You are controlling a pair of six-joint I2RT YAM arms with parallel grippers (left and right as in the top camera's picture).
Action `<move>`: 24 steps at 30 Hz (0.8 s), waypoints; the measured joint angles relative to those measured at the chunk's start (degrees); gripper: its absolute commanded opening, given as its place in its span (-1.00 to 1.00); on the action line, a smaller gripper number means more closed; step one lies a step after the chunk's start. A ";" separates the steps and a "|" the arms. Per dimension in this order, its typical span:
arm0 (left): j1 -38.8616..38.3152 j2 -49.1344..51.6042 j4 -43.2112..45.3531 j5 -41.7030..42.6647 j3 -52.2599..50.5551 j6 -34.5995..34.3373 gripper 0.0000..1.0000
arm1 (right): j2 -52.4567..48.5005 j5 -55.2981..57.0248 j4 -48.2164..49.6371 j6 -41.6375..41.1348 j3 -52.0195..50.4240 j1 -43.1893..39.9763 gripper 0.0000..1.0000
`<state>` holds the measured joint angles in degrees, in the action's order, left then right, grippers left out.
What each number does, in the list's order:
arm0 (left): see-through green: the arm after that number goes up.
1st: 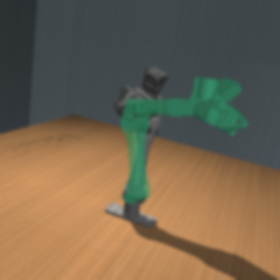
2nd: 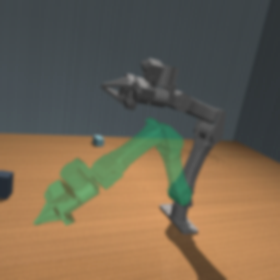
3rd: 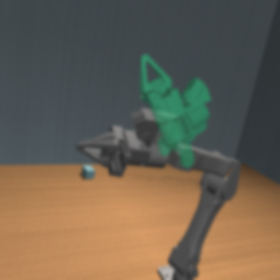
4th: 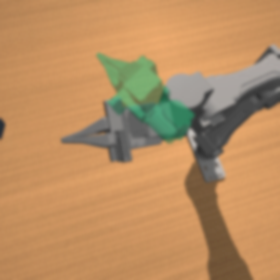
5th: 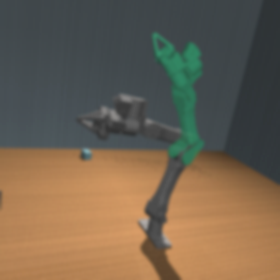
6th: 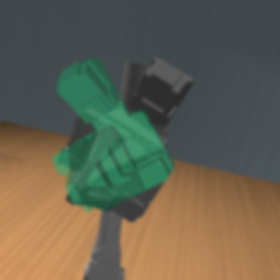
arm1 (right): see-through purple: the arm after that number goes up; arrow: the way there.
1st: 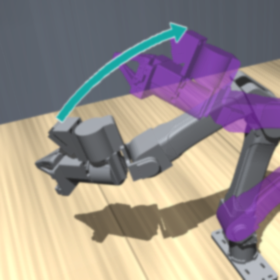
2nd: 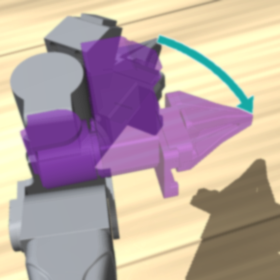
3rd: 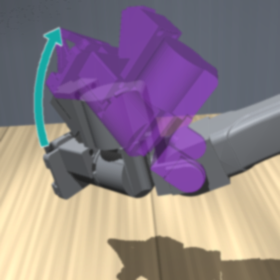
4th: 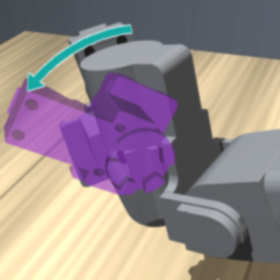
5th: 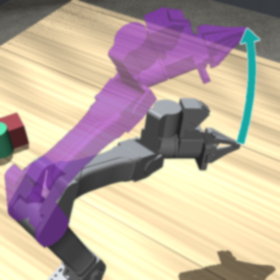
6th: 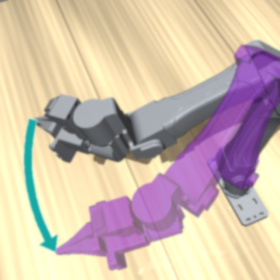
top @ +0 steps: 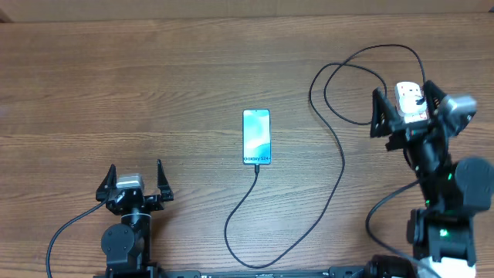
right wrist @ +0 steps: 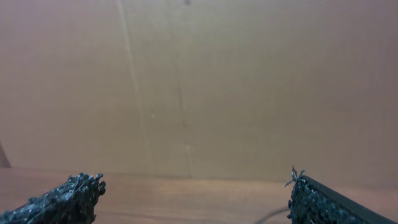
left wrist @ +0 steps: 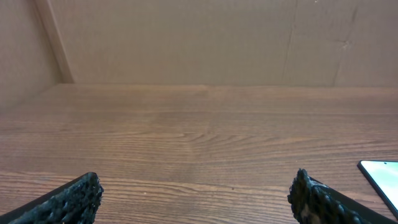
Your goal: Plug charger to phone and switch on socket
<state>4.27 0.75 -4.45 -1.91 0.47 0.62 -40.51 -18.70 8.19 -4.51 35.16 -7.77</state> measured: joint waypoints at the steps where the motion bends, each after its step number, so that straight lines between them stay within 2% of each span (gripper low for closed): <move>1: 0.00 0.00 0.00 0.00 0.00 0.02 1.00 | 1.18 -0.11 1.42 0.02 -1.29 0.33 1.00; 8: 0.00 0.00 -0.02 0.02 0.00 0.00 0.99 | 7.85 -0.42 7.23 0.02 -9.60 1.07 1.00; 24: 0.00 0.00 -0.02 0.02 0.00 0.00 1.00 | 21.03 0.11 7.34 0.02 -21.00 1.07 0.99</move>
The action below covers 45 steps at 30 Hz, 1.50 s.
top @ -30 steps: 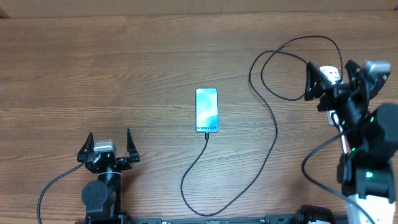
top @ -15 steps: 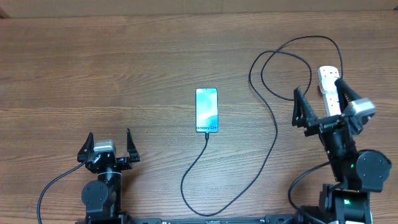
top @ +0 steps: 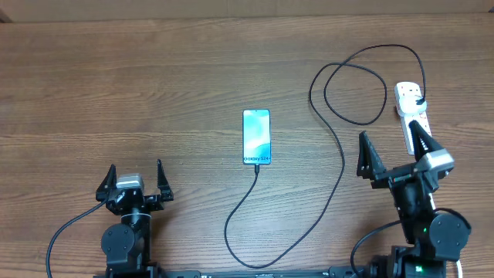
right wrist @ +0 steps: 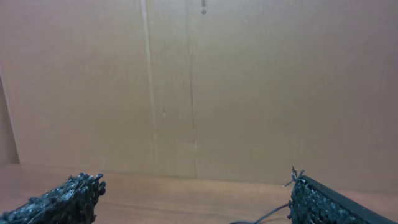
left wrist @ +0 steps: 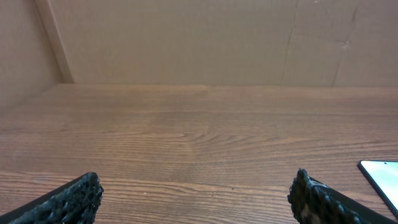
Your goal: Plug charger to phone and switch on socket
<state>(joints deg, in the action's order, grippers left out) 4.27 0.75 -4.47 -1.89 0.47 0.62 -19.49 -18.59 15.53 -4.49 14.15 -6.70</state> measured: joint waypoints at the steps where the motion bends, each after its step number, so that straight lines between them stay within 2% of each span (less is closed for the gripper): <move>1: 0.00 0.00 0.00 0.00 0.00 0.02 1.00 | 0.87 0.02 0.00 0.04 -0.79 0.00 1.00; 11: 0.00 0.00 0.00 0.00 0.00 0.02 1.00 | 4.72 0.24 -0.15 0.02 -8.83 0.00 1.00; 16: 0.00 0.00 0.00 0.00 0.00 0.00 1.00 | 9.90 0.63 -0.55 0.00 -12.44 0.00 1.00; 23: 0.00 0.00 0.00 0.00 0.00 0.02 0.99 | 18.40 1.79 -11.04 0.04 -13.09 0.04 1.00; 33: 0.00 0.00 0.00 0.00 0.00 0.02 1.00 | 18.73 2.78 -19.19 1.22 -13.09 0.04 1.00; 45: 0.00 0.00 0.00 0.00 0.00 0.00 1.00 | 18.75 3.13 -19.28 4.31 -13.09 0.09 1.00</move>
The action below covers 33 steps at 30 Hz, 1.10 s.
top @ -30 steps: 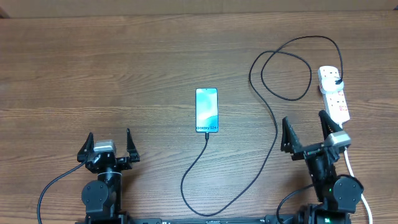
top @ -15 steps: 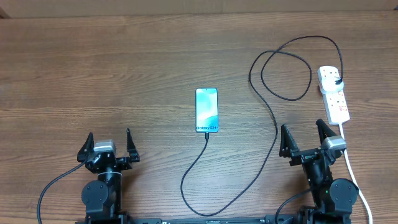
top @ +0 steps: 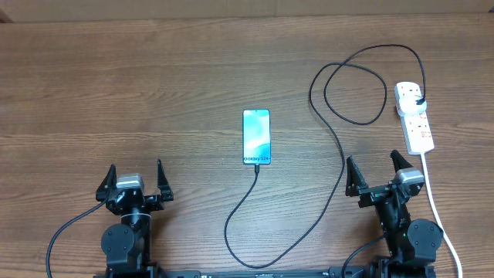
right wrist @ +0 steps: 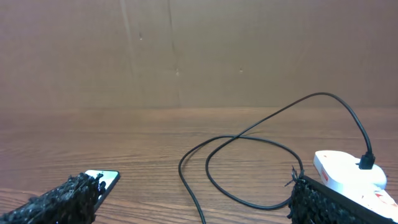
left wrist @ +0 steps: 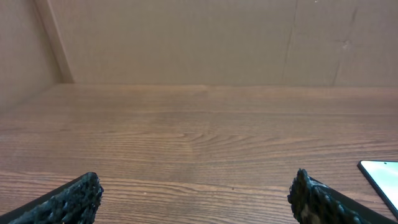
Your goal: Plug charger to phone and switch on socket
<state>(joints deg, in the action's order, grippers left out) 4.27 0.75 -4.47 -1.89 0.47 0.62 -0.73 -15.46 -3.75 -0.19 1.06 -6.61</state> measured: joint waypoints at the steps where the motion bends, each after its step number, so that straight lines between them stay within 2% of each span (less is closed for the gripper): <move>1: 0.00 0.00 0.00 0.00 0.00 0.02 1.00 | 0.00 0.04 0.04 0.07 0.00 0.02 1.00; 22: 0.00 0.00 0.00 0.00 0.00 0.02 0.99 | 0.00 4.55 -0.33 -3.85 0.00 0.02 1.00; 33: 0.00 0.00 0.00 0.00 0.00 0.02 1.00 | 0.00 3.67 -0.35 -1.86 0.00 0.02 1.00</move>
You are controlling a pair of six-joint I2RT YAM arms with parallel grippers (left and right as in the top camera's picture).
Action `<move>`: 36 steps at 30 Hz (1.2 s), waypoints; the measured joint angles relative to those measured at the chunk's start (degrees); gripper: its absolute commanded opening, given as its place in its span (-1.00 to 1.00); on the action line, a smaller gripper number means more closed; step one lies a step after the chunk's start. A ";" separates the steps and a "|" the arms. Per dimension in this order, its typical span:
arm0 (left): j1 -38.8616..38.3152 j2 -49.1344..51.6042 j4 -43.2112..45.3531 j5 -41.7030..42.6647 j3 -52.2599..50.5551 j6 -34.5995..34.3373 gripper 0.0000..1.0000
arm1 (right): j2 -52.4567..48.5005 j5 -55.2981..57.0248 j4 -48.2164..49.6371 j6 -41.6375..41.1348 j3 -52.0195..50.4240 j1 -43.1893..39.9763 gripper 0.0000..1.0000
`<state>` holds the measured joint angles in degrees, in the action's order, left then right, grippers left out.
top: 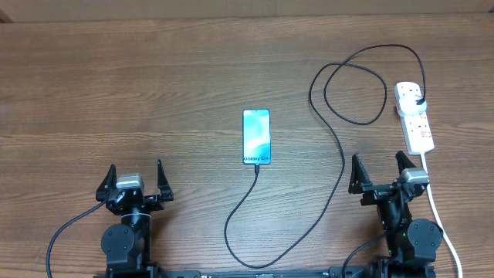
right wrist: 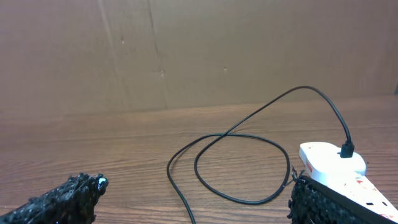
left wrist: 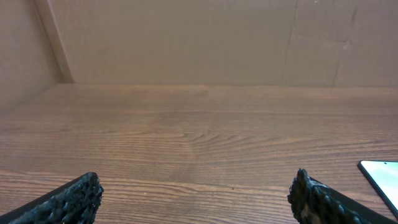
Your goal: Plug charger to phone and switch on socket
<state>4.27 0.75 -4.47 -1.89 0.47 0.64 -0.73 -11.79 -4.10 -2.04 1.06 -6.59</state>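
The phone (top: 256, 137) lies screen-up and lit at mid-table, also showing at the right edge of the left wrist view (left wrist: 380, 171). A black cable (top: 337, 166) is plugged into its near end and loops to a plug in the white socket strip (top: 414, 117) at the far right. That strip (right wrist: 336, 163) and the cable's loop (right wrist: 242, 134) show ahead in the right wrist view. My left gripper (top: 133, 176) rests open at the front left, holding nothing (left wrist: 194, 186). My right gripper (top: 378, 166) stands open and holds nothing at the front right, short of the strip (right wrist: 196, 186).
A white lead (top: 436, 208) runs from the socket strip to the table's front edge, just right of my right arm. Cardboard walls (left wrist: 186, 37) close off the back. The black cable sags toward the front edge between the two arms.
My right gripper has shifted slightly to the right at the front of the table, still open. The left arm, phone, cable and socket strip have not moved.
My right gripper was open over the socket strip at the far right. Then it was nearer, just below the strip, then low at the front right, where it stays. The phone kept its cable plugged in throughout, and the left arm never moved.
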 measured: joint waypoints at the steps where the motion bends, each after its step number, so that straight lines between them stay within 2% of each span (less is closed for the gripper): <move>1: 0.00 0.00 0.00 0.00 0.00 0.00 1.00 | 0.00 -0.07 0.02 0.26 0.00 0.00 1.00; 12: 0.00 0.00 0.00 0.00 0.00 -0.02 1.00 | 0.00 -7.13 0.26 9.81 0.00 0.00 1.00; 36: 0.00 0.00 0.00 0.00 0.00 0.00 0.99 | 0.00 -7.91 0.42 11.13 0.00 0.00 1.00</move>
<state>4.27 0.75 -4.47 -1.89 0.47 0.64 -0.73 -19.70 -3.68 9.08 1.06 -6.59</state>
